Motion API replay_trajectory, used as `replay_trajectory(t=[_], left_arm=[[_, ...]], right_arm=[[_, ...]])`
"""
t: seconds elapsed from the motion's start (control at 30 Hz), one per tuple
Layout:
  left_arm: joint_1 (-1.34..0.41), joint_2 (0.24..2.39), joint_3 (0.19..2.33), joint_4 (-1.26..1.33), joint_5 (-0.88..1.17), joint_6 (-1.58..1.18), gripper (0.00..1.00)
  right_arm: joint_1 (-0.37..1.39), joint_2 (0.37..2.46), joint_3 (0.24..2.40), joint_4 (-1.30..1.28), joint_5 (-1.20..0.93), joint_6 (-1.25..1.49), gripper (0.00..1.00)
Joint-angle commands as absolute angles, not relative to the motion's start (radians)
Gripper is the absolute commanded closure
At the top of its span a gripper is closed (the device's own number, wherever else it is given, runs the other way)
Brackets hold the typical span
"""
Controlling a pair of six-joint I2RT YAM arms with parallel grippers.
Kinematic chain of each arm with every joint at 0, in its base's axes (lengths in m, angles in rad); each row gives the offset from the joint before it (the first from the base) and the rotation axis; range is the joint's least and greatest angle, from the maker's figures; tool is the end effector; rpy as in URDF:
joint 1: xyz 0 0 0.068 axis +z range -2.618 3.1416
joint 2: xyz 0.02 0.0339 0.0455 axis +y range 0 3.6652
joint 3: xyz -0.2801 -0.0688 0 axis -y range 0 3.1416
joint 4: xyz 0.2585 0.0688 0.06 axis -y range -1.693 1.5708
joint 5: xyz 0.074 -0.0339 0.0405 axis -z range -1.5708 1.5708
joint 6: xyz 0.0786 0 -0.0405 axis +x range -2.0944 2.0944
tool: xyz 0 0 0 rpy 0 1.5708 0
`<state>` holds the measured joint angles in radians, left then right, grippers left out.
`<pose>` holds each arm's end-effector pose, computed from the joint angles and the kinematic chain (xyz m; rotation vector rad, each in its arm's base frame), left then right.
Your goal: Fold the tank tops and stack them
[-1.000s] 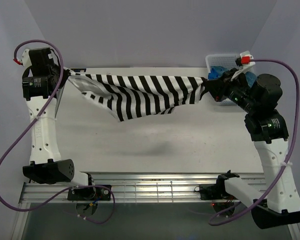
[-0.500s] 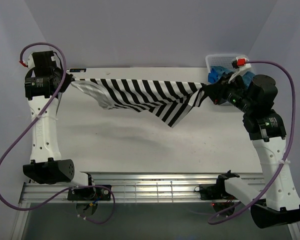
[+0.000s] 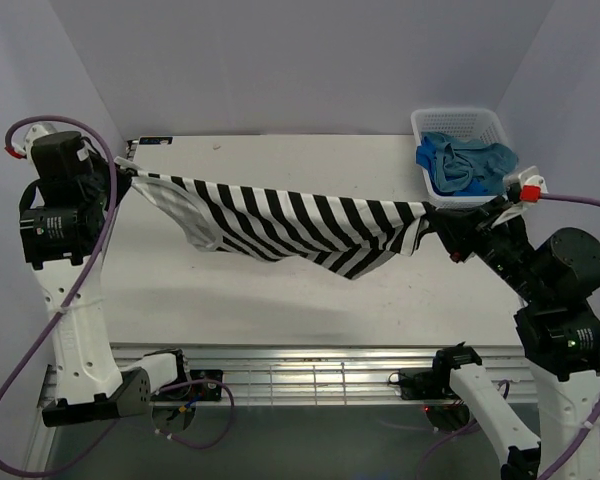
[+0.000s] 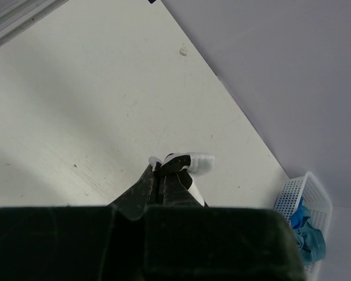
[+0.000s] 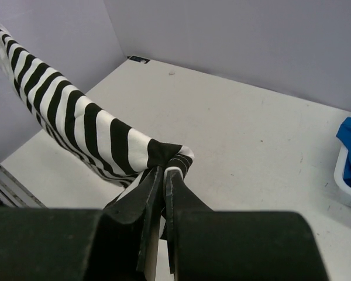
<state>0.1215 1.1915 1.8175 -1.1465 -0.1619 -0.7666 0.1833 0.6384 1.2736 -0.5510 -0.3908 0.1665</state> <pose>0.2189 0.0395 0.4984 -0.9862 1.8444 -0.2230 0.1063 0.0502 0.4944 -0.3323 1.4827 0.5707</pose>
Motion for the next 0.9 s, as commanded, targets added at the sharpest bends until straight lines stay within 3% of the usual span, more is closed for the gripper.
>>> replay_trajectory(t=[0.0, 0.27, 0.33, 0.4, 0.43, 0.57, 0.67, 0.87], left_arm=[[0.127, 1.264, 1.737, -1.129, -0.134, -0.753, 1.00], [0.126, 1.529, 1.453, -0.815, -0.048, -0.762, 1.00], [0.126, 1.651, 1.415, -0.738, -0.034, -0.741, 0.62], [0.124, 1.750, 1.471, -0.727, -0.028, -0.721, 0.23], [0.124, 1.834, 1.550, -0.735, -0.031, -0.716, 0.02], [0.124, 1.911, 1.698, -0.837, -0.038, -0.695, 0.02], [0.123, 1.849, 1.657, -0.860, -0.025, -0.693, 0.02], [-0.006, 1.530, 1.275, -0.897, 0.029, -0.741, 0.02]], right_arm=[[0.178, 0.708, 1.192, -0.563, -0.353, 0.195, 0.92], [0.176, 1.041, 0.987, -0.381, -0.322, 0.137, 0.89], [0.170, 1.133, 0.980, -0.332, -0.305, 0.103, 0.72], [0.164, 1.287, 1.054, -0.339, -0.244, 0.077, 0.41], [0.160, 1.334, 1.087, -0.351, -0.210, 0.074, 0.34], [0.153, 1.459, 1.227, -0.434, -0.163, 0.086, 0.05], [0.153, 1.392, 1.183, -0.431, -0.146, 0.118, 0.10], [0.152, 1.137, 0.898, -0.413, -0.054, 0.244, 0.10]])
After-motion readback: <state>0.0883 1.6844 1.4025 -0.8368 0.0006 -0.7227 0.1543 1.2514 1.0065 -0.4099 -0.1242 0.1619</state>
